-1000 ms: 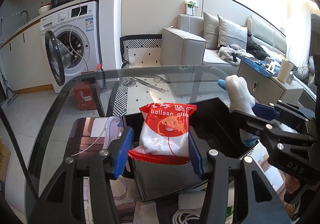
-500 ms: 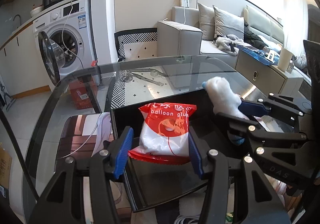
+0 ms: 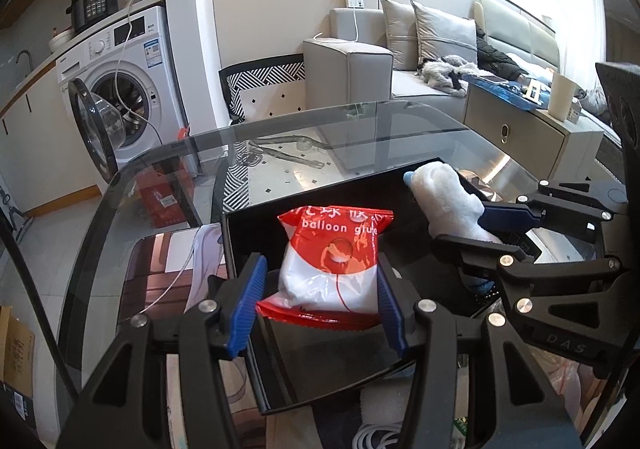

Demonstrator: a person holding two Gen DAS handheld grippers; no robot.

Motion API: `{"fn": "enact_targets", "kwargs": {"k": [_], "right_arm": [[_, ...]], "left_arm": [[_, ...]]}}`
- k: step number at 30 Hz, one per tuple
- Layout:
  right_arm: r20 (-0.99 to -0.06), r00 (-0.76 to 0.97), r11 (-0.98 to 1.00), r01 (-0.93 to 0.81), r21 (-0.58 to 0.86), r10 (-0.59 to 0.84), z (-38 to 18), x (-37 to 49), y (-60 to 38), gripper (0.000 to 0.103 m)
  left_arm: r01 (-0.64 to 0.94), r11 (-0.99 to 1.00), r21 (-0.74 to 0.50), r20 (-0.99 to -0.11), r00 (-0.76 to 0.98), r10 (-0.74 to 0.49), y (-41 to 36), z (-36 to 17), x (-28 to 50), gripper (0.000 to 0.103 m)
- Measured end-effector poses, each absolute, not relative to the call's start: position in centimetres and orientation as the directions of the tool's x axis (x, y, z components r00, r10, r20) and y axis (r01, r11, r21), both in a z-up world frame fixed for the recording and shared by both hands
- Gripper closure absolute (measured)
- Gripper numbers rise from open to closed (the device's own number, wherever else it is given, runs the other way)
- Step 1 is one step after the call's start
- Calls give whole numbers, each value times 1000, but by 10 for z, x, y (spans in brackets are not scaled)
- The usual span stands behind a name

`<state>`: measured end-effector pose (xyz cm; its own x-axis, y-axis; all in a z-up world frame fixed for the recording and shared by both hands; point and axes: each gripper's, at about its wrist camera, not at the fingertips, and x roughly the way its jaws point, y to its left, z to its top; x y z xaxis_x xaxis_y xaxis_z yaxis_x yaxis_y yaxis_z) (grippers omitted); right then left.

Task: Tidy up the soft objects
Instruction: 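Lower both items into the black box and open both tools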

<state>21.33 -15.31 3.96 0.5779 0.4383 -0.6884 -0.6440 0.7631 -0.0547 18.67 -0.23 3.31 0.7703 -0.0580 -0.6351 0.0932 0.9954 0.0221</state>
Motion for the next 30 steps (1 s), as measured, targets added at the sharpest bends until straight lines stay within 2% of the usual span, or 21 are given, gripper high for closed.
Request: {"fn": "enact_targets", "kwargs": {"k": [12,15,17,19,23,24,26,27,28,29,30], "right_arm": [[-691,582,764,-642,-66,429,39,206,-153,73],[-678,597,762,-642,-82,429,39,203,-153,69],[-658,623,768,-632,-103,424,42,200,-155,64],[-640,637,772,-627,-104,431,45,198,-160,61],[-608,678,794,-595,-125,413,56,189,-173,47],[-603,682,797,-592,-121,415,59,186,-177,44],[-596,677,795,-598,-104,432,65,179,-184,27],[-597,663,787,-611,-82,452,68,174,-189,21],[-596,652,782,-620,-63,469,70,169,-193,9],[-593,645,780,-624,-45,482,73,164,-197,3],[-589,645,782,-622,-34,487,75,157,-200,2]], "left_arm": [[105,994,27,-641,765,-63,-3,33,187,50],[104,994,32,-644,763,-59,-4,33,187,48],[108,994,24,-644,762,-67,-5,34,187,37],[110,994,25,-641,765,-69,-7,36,184,31],[101,995,22,-620,782,-66,-8,42,177,19],[93,995,20,-616,786,-61,-6,44,175,13],[79,997,4,-603,795,-61,-3,50,168,3],[77,997,-11,-594,801,-69,0,53,165,1],[78,996,-34,-582,809,-83,3,57,159,0],[79,996,-45,-576,812,-91,5,60,156,0],[85,995,-59,-569,815,-104,7,63,150,0]]}}
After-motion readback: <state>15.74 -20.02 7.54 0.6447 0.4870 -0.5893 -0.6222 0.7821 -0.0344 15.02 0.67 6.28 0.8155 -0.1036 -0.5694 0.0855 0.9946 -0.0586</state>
